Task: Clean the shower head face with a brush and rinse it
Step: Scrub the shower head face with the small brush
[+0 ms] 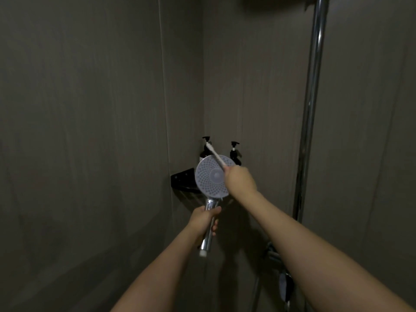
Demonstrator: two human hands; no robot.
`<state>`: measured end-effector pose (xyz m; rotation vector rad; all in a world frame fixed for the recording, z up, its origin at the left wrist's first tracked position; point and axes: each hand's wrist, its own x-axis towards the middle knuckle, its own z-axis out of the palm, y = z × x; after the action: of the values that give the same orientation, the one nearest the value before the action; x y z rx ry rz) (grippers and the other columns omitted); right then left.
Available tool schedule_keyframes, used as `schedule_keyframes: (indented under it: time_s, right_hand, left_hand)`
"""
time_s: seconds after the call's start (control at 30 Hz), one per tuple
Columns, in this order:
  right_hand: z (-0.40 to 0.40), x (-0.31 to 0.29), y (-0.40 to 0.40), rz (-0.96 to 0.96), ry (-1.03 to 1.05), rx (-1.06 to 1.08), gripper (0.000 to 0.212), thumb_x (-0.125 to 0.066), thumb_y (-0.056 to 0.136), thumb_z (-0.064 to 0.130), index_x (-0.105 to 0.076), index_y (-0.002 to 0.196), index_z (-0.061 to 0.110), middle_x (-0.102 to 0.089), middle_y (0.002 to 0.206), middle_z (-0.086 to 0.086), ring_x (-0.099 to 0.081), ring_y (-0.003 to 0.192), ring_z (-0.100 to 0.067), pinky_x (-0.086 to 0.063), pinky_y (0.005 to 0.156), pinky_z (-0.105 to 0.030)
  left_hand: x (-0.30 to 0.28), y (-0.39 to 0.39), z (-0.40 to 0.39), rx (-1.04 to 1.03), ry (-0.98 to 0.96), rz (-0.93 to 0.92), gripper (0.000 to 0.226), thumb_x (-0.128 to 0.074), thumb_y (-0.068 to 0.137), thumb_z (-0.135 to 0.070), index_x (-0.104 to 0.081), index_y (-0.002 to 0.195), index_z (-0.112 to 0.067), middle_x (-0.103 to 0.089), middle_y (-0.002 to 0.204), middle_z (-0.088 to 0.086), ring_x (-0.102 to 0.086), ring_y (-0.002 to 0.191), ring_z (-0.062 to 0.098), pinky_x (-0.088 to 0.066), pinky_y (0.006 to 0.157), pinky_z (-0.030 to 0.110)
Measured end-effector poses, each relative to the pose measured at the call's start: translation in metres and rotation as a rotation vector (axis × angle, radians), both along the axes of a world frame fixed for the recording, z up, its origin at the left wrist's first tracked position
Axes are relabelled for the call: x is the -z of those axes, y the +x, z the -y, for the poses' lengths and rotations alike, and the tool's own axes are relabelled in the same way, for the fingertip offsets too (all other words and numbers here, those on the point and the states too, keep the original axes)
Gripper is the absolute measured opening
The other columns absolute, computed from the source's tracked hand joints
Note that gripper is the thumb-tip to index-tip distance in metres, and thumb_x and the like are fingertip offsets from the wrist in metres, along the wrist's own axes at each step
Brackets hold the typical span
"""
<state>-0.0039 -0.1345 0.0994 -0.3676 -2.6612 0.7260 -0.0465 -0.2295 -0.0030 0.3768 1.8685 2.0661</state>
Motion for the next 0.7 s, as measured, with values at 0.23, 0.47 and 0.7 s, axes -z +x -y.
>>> schedule_keyframes:
  time_s: [0.23, 0.47, 0.7]
  right_hand:
    - [-0.007, 0.001, 0.001, 0.026, -0.083, -0.160, 0.039, -0.032, 0.100, 0.016, -0.043, 0.137, 0.015, -0.060, 0.104, -0.013, -0.061, 0.090, -0.025, -0.053, 0.078, -0.033]
    - [-0.050, -0.003, 0.026, 0.044, 0.023, -0.238, 0.051, -0.043, 0.098, 0.031, -0.036, 0.049, 0.018, -0.034, 0.051, 0.002, -0.030, 0.047, -0.010, -0.022, 0.046, -0.024]
    - [-0.054, 0.014, 0.018, 0.110, 0.142, -0.245, 0.049, -0.041, 0.098, 0.037, -0.037, 0.052, 0.018, -0.039, 0.055, 0.000, -0.036, 0.050, -0.012, -0.028, 0.050, -0.027]
  left_hand:
    - [-0.001, -0.005, 0.003, 0.037, 0.021, 0.006, 0.020, -0.050, 0.094, -0.024, -0.051, 0.080, -0.010, -0.047, 0.045, 0.000, -0.040, 0.031, 0.009, -0.034, 0.036, 0.015]
    - [-0.021, -0.023, 0.020, 0.134, 0.201, 0.185, 0.085, -0.012, 0.082, -0.077, -0.058, 0.085, -0.005, -0.053, 0.063, 0.009, -0.050, 0.045, 0.018, -0.041, 0.049, 0.023]
    - [-0.031, -0.023, 0.015, 0.149, 0.227, 0.132, 0.086, -0.008, 0.085, -0.074, -0.058, 0.090, -0.004, -0.055, 0.064, 0.009, -0.051, 0.053, 0.019, -0.040, 0.054, 0.026]
